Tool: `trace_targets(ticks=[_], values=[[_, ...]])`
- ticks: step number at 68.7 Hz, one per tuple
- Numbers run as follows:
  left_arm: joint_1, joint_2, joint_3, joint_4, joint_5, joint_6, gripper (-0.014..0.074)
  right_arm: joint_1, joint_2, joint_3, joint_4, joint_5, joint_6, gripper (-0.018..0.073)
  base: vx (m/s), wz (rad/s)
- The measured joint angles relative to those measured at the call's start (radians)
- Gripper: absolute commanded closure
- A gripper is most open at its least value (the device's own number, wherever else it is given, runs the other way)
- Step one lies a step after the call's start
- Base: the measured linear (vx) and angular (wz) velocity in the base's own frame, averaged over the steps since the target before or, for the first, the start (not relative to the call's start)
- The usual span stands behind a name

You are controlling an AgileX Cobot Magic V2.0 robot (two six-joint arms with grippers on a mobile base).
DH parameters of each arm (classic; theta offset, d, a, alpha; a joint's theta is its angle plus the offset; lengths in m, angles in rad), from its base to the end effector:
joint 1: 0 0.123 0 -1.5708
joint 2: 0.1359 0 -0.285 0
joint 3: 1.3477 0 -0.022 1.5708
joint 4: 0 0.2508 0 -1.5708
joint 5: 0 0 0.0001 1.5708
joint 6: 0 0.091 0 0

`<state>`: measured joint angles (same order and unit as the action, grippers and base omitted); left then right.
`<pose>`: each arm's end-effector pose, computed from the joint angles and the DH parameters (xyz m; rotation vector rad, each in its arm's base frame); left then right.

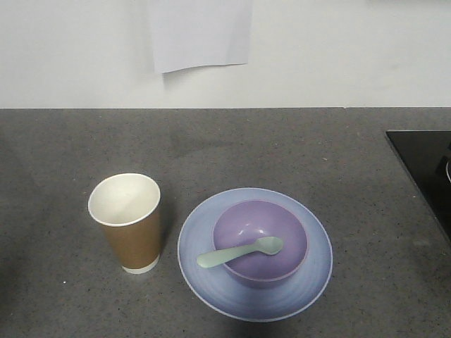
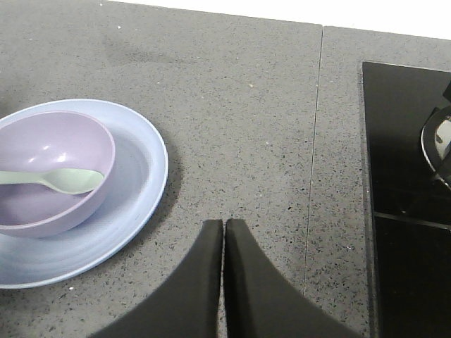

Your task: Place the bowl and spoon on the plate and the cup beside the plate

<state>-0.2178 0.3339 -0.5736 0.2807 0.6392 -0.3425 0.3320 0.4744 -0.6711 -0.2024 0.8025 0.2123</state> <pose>0.0640 0.0013 0.3273 -0.0193 1.8605 -0.0761 0.0796 0.0135 0.3338 -0.1823 2.0666 0.0960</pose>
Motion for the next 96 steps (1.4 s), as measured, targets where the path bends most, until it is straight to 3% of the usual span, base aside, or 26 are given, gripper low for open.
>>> trace_targets(ticks=[12, 24, 40, 49, 60, 96], values=[[0.000, -0.026, 0.051, 0.000, -0.103, 0.013, 0.0603, 0.000, 0.000, 0.000, 0.000, 0.000, 0.000, 0.0570, 0.00, 0.00], [0.010, -0.125, 0.214, -0.058, -0.322, 0.111, 0.0603, 0.000, 0.000, 0.000, 0.000, 0.000, 0.000, 0.0570, 0.00, 0.00], [0.120, -0.266, 0.435, -0.216, -0.528, 0.295, 0.0603, 0.000, 0.000, 0.000, 0.000, 0.000, 0.000, 0.0570, 0.00, 0.00], [0.179, -0.329, 0.532, -0.281, -0.603, 0.327, 0.0603, 0.000, 0.000, 0.000, 0.000, 0.000, 0.000, 0.0570, 0.00, 0.00], [0.211, -0.344, 0.596, -0.297, -0.645, 0.334, 0.0603, 0.000, 0.000, 0.000, 0.000, 0.000, 0.000, 0.0570, 0.00, 0.00], [0.211, -0.344, 0.600, -0.259, -0.657, 0.332, 0.0603, 0.000, 0.000, 0.000, 0.000, 0.002, 0.000, 0.0570, 0.00, 0.00]])
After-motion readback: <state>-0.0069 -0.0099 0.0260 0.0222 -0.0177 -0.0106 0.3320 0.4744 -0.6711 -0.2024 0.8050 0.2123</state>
